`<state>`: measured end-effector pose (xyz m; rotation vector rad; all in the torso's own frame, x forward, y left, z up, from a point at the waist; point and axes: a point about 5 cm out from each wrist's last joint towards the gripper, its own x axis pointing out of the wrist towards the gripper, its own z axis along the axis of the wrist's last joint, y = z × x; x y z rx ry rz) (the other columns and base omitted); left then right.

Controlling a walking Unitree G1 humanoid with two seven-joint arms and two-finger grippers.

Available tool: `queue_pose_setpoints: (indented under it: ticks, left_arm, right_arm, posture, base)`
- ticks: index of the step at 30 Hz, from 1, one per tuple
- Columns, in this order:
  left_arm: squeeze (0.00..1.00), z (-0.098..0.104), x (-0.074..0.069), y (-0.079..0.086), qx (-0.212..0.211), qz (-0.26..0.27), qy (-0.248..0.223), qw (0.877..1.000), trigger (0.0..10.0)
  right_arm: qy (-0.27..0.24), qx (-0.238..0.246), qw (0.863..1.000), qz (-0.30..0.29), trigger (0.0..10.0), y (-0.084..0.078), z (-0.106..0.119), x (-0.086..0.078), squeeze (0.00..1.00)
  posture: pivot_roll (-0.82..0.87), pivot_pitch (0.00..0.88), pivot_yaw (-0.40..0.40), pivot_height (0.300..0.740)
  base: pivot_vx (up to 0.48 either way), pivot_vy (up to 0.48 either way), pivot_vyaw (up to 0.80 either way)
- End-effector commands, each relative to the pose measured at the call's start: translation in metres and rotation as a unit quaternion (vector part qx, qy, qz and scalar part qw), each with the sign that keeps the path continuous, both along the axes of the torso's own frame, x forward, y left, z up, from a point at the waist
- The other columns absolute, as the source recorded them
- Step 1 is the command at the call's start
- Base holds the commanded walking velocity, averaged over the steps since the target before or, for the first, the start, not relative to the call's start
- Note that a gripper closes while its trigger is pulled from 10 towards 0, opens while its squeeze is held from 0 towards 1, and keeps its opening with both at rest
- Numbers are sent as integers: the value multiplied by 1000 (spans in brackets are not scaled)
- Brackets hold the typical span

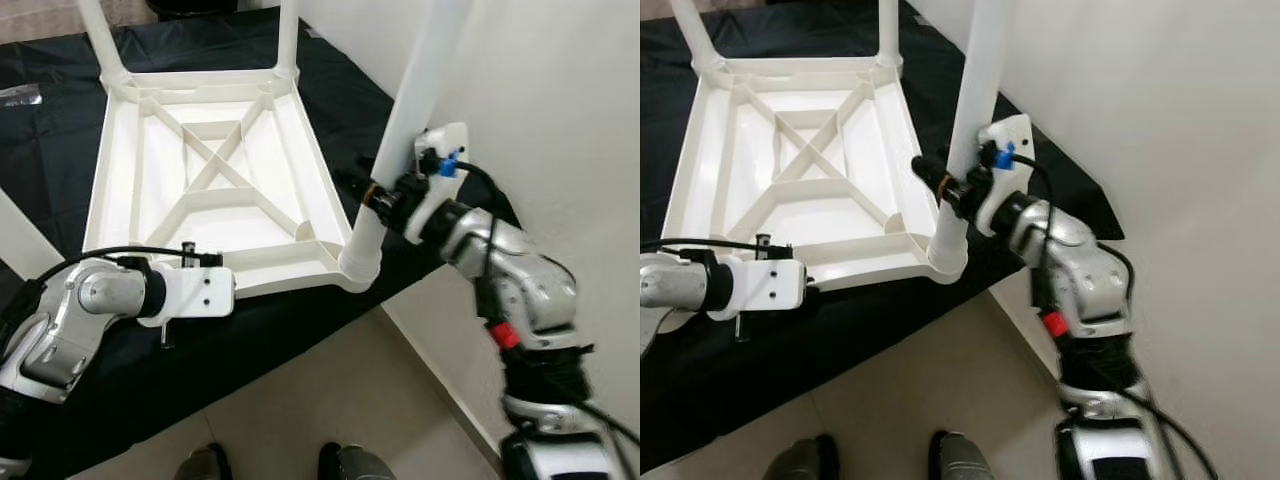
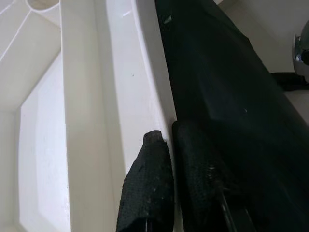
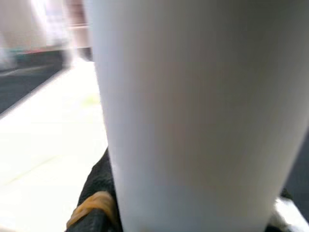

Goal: Building children table

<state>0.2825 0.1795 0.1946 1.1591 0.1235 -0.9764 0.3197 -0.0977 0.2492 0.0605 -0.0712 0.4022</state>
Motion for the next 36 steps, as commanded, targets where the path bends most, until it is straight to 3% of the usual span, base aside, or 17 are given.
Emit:
queue_pose_setpoints:
  ticks: [1,6,7,8,9,10,11,12,13,14,15,16,17,32,34,35,36]
  left_arm:
    - [0,16,-5,-28,-32,-56,-59,996,10000]
    - [0,16,-5,-27,-32,-55,-60,996,10000]
    - [0,16,-5,-26,-32,-54,-59,996,10000]
    - [0,16,-5,-26,-32,-54,-59,996,10000]
    - [0,16,-5,-26,-31,-53,-59,996,10000]
    - [0,16,-5,-26,-31,-53,-59,996,10000]
    - [0,16,-5,-25,-31,-52,-59,996,10000]
    - [0,16,-5,-24,-30,-52,-59,996,10000]
    - [0,16,-5,-24,-30,-51,-59,996,10000]
    - [0,16,-5,-23,-29,-50,-59,997,10000]
    - [0,17,-5,-23,-29,-50,-60,997,10000]
    - [0,17,-5,-23,-29,-50,-60,997,10000]
    - [0,17,-5,-23,-29,-50,-60,997,10000]
    - [0,18,-3,-26,-30,-53,-62,996,10000]
    - [0,18,-3,-25,-31,-52,-62,996,10000]
    - [0,17,-3,-25,-31,-52,-62,996,10000]
    - [0,17,-3,-25,-31,-52,-62,996,10000]
  right_arm:
    - [60,-29,998,8,0,20,-24,-1,0]
    - [28,-14,996,78,0,32,-11,2,0]
    - [5,1,986,165,0,44,-2,-3,0]
    - [5,1,986,165,0,44,-2,-3,0]
    - [-29,28,954,297,0,48,11,-11,0]
    - [-29,28,954,297,0,48,11,-11,0]
    - [-46,29,940,338,0,41,15,-13,0]
    - [-70,5,940,334,3882,30,19,-9,0]
    - [-79,-8,943,323,10000,21,22,-4,0]
    - [-82,-16,947,309,10000,15,23,-1,0]
    - [-79,-18,949,304,10000,8,25,2,910]
    - [-74,-15,952,295,10000,6,26,2,910]
    - [-73,-20,952,295,10000,2,28,1,1000]
    - [-96,-46,934,341,10000,-24,43,-1,1000]
    - [-77,-63,953,285,10000,-36,41,5,1000]
    - [-60,-73,966,239,10000,-42,37,8,737]
    - [-47,-76,974,208,10000,-46,33,8,0]
  posture:
    - [-40,135,-153,740]
    - [-36,139,-157,740]
    - [-38,141,-157,740]
    - [-38,141,-157,740]
    - [-37,141,-157,740]
    - [-37,141,-157,740]
    - [-36,139,-157,740]
    - [-36,139,-154,740]
    - [-39,138,-153,740]
    - [-39,138,-153,740]
    - [-38,135,-154,740]
    - [-38,135,-153,740]
    - [-38,135,-153,740]
    - [-52,129,-144,740]
    - [-59,129,-145,740]
    - [-59,129,-145,740]
    - [-59,129,-145,740]
  base:
    - [0,0,0]
    - [0,0,0]
    - [0,0,0]
    - [0,0,0]
    - [0,0,0]
    - [0,0,0]
    - [0,0,0]
    - [0,0,0]
    - [0,0,0]
    - [0,0,0]
    - [0,0,0]
    - [0,0,0]
    - [0,0,0]
    - [0,0,0]
    - [0,0,0]
    - [0,0,0]
    - [0,0,0]
